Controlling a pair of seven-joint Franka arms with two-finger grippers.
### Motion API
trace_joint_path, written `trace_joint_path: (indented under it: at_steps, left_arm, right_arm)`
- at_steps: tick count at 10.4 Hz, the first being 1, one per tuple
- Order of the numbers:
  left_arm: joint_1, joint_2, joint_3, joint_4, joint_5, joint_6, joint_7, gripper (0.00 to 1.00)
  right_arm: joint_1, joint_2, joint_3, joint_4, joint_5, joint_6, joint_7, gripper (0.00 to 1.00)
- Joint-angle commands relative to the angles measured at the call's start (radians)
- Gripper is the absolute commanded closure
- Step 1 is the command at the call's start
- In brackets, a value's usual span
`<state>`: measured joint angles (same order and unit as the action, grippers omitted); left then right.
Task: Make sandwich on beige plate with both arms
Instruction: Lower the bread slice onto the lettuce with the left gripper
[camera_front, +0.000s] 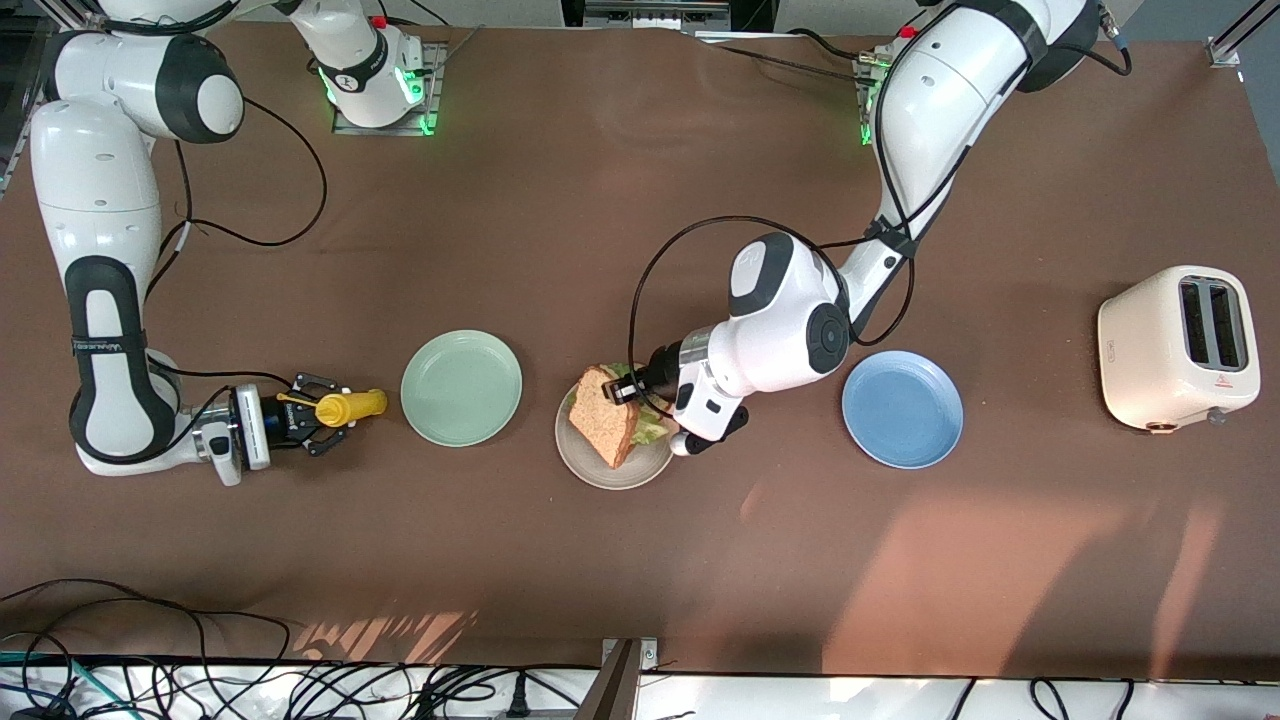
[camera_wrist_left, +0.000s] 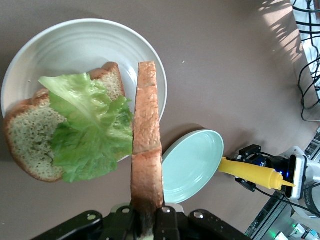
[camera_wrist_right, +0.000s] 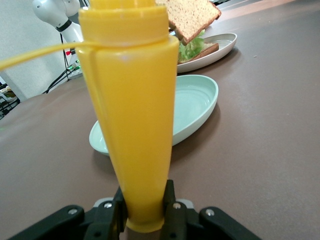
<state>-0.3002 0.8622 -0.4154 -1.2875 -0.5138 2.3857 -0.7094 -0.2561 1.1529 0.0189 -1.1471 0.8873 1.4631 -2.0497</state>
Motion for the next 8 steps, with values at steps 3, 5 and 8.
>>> trace_joint_path:
  at_steps: [3, 5, 8]
  left_arm:
    - [-0.017, -0.005, 0.01, -0.039, -0.023, 0.012, 0.016, 1.0]
    - [-0.016, -0.003, 0.012, -0.061, -0.023, 0.009, 0.018, 1.0]
    - [-0.008, 0.012, 0.013, -0.065, -0.023, 0.006, 0.016, 0.74]
  right_arm:
    - [-0.011, -0.03, 0.003, 0.01, 0.021, -0.024, -0.038, 0.0]
    - [-0.011, -0.03, 0.001, 0.01, 0.021, -0.026, -0.043, 0.0]
    - [-0.011, -0.03, 0.001, 0.012, 0.019, -0.027, -0.044, 0.0]
